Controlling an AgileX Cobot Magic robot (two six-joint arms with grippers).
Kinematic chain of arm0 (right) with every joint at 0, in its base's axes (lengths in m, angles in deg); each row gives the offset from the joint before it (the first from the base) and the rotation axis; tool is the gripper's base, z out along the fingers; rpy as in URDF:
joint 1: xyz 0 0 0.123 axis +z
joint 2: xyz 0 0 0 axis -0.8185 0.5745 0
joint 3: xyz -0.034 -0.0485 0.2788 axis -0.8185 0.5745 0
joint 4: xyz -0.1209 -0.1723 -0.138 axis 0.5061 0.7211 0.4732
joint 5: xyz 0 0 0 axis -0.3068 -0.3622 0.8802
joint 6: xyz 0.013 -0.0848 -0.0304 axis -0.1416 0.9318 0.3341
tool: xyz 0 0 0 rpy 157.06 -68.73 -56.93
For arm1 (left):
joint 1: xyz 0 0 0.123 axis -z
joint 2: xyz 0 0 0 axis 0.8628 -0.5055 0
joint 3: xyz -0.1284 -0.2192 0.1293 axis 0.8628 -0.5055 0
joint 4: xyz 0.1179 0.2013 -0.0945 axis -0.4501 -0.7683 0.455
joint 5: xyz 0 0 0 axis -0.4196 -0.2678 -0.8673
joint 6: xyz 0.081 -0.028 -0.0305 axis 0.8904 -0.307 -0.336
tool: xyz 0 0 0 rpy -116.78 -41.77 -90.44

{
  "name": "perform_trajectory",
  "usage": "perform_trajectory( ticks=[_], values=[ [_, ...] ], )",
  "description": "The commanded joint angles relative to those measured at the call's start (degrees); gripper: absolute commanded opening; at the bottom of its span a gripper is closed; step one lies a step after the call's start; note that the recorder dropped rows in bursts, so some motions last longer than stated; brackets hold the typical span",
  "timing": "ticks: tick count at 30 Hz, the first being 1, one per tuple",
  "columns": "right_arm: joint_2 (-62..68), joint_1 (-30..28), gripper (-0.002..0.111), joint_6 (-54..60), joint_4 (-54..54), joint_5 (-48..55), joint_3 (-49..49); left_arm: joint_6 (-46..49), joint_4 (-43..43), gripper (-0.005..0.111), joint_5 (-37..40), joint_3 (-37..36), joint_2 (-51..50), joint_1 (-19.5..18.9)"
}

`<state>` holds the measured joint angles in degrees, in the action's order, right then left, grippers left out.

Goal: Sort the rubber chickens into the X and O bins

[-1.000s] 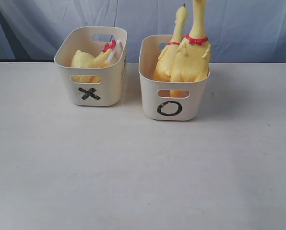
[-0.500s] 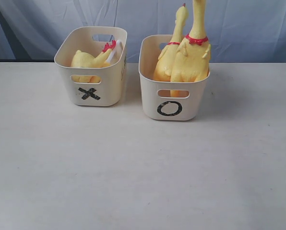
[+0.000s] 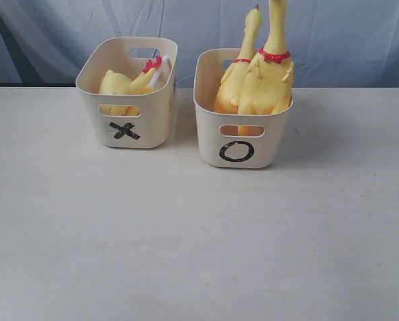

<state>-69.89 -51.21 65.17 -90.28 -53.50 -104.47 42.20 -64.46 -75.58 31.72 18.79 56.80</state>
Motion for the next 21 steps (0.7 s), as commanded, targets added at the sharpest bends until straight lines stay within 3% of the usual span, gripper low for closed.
perform_trajectory(
  ticks=[1,10,21],
  values=[
    [-0.3,-0.3,-0.001,0.1,3.6,-0.8,3.1,-0.1,-2.2,0.0,-2.5,-5.1,0.4,-0.2],
    [-0.3,-0.3,-0.001,0.1,3.3,-1.0,17.2,-0.1,-6.4,0.0,-5.1,-13.8,0.4,0.8],
    [-0.3,-0.3,-0.001,0.1,3.8,7.7,17.9,-0.1,-8.1,0.0,-3.4,-18.9,0.4,2.5]
  ],
)
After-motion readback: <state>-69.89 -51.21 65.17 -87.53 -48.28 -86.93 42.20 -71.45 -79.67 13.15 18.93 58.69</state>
